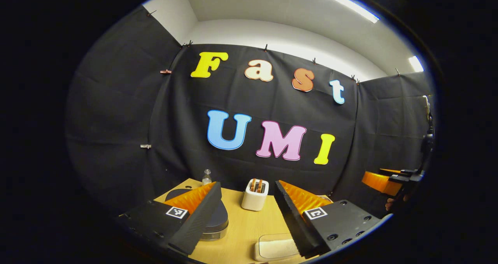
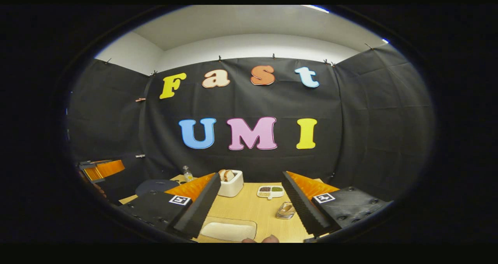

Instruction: Close the left gripper, press the button to open the rice cooker; take a wooden spoon from the chopstick holder with the right hand, scoop a spoonful of rice and pour it into the rice cooker, then put the wooden spoon back into the chopstick holder.

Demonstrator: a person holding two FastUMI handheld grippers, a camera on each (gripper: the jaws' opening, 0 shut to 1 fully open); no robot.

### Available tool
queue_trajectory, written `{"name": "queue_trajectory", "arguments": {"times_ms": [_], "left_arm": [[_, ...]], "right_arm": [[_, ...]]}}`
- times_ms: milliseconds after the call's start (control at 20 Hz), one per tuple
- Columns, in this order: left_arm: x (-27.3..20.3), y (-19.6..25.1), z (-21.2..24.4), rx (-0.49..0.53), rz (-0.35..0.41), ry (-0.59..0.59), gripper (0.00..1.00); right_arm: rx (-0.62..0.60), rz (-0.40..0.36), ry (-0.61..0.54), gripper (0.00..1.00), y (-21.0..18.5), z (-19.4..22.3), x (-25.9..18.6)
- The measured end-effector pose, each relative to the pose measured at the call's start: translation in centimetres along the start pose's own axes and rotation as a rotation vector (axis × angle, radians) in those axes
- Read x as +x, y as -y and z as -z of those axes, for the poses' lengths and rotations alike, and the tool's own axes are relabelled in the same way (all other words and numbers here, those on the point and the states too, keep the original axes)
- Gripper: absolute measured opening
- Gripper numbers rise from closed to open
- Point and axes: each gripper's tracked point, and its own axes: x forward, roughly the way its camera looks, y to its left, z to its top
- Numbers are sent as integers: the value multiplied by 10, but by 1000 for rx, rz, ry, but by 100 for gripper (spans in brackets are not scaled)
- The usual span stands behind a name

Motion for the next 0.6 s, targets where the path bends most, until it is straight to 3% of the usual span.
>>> {"name": "queue_trajectory", "arguments": {"times_ms": [150,600], "left_arm": [[13,-22,7,-11,-56,-13,87],[59,-85,100,-29,-200,-239,67]], "right_arm": [[-3,-10,-13,98,1,5,3],[-21,-27,-18,100,0,4,7]]}}
